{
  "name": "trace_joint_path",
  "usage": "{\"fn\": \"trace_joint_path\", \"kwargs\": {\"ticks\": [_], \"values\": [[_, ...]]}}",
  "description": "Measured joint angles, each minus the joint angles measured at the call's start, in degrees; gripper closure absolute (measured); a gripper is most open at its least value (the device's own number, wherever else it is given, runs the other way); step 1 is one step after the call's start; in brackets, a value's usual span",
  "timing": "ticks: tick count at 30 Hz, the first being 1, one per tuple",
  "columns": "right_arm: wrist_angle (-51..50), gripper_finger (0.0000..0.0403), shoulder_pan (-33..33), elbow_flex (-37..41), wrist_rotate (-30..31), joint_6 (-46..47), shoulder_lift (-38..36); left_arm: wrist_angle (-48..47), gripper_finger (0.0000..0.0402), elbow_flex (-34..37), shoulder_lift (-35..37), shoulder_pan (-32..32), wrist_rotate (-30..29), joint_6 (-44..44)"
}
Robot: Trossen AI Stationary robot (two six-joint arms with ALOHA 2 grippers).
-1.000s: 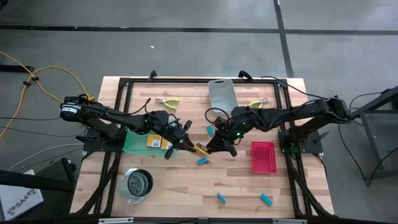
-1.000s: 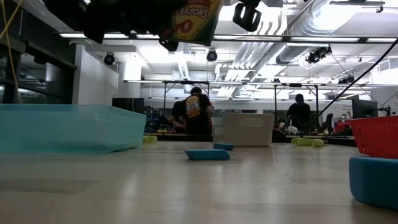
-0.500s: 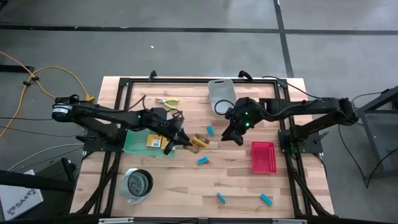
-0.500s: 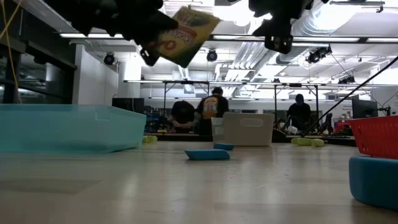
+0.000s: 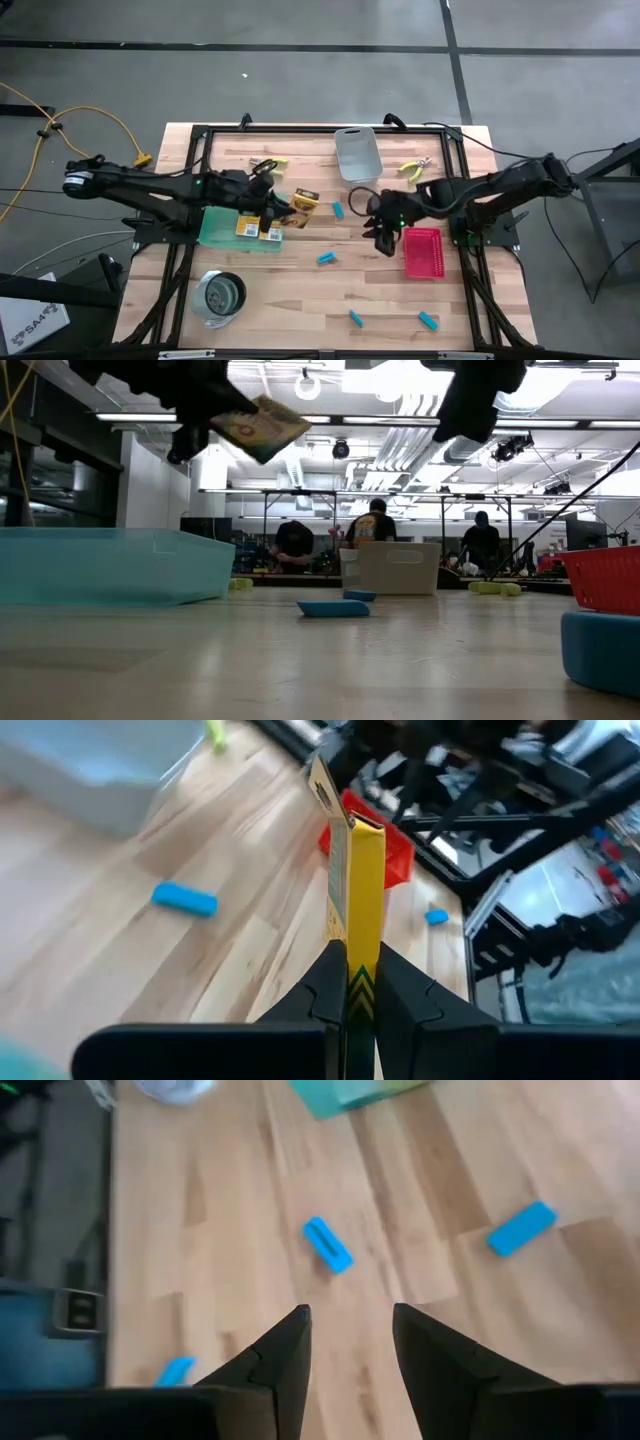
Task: Pick & Place School Supplies
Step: Put the crayon into the green bin
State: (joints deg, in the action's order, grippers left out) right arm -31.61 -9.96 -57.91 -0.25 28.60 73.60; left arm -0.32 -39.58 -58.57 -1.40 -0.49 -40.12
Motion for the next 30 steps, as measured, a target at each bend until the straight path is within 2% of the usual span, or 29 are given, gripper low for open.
{"fn": "trace_joint_path", "kwargs": {"ticks": [3, 7, 17, 23, 30], "values": [[-0.38, 0.0268, -2.61, 1.06, 3.42, -0.20, 0.00, -0.89, 0.0383, 1.90, 0.96, -1.62, -2.37, -5.26], [-0.43, 0.0268, -5.48, 2.11, 4.67, 0.88, 0.00, -0.83, 0.0383, 5.75, 3.69, -4.30, -6.73, -11.39], [0.37, 0.0268, -10.11, 2.49, 5.75, 2.18, 0.00, -2.04, 0.0383, 16.68, 19.91, -8.08, -15.36, -21.77], [0.41, 0.0268, -10.81, 2.49, 6.29, 2.88, 0.00, -11.60, 0.0383, 18.80, 26.48, -8.54, -19.32, -27.45], [0.28, 0.0268, -10.79, 2.49, 6.23, 3.11, 0.00, -19.82, 0.0383, 18.80, 32.33, -8.52, -21.05, -32.14]]}}
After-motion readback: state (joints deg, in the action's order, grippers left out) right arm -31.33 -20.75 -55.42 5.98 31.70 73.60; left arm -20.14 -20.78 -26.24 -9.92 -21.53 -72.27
